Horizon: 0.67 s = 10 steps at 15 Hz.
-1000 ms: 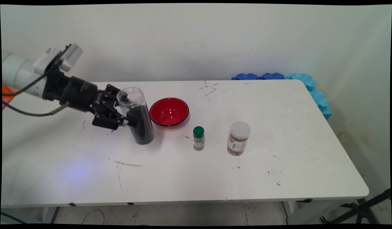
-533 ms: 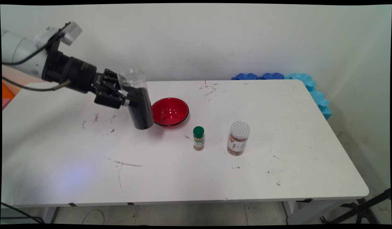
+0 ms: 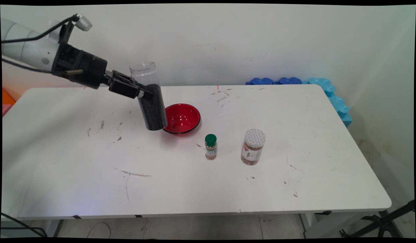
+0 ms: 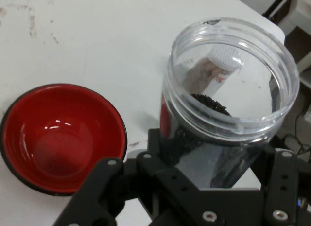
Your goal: Pour the black seasoning powder in the red bowl
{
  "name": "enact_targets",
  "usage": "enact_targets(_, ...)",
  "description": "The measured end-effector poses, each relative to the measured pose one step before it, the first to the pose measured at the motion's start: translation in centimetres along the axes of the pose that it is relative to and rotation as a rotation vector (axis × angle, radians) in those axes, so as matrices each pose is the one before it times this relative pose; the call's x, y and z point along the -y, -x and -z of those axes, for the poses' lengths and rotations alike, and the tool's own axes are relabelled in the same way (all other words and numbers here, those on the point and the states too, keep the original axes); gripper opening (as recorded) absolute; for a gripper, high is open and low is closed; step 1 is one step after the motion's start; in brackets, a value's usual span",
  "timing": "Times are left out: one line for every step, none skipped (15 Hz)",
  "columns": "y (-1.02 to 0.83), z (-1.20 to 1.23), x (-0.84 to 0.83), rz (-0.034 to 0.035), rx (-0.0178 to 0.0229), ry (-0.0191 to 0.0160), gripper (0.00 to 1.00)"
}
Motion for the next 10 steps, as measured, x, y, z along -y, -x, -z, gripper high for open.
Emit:
enact_targets(-0.066,-0.090,0.181,0.02436,0.00309,-0.00387,0.00)
enact_targets(-0.048,-0.081,0.127,0.01490,0.00256,-0.00264,0.00)
enact_targets(-0.062,-0.148,0.186,0.02163,0.00442,-0.00403,0.00)
enact_targets(-0.031,-0.196,0.214,0.02319,0.00543,-0.00613,0.00)
enact_targets(-0.046,-0.201,0.192,0.02199,0.00461,-0.00511,0.00)
enact_targets(-0.089,-0.210,0.140,0.01967,0.00162,-0.00243,0.00)
enact_targets(-0.124,-0.258,0.154,0.02441,0.00102,-0.00066,0.00)
enact_targets(-0.145,-0.285,0.125,0.02511,0.00130,0.00250,0.00)
enact_targets(-0.154,-0.239,0.098,0.02180,0.00075,0.00379,0.00)
enact_targets(-0.180,-0.273,0.142,0.02814,-0.00011,0.00289,0.00)
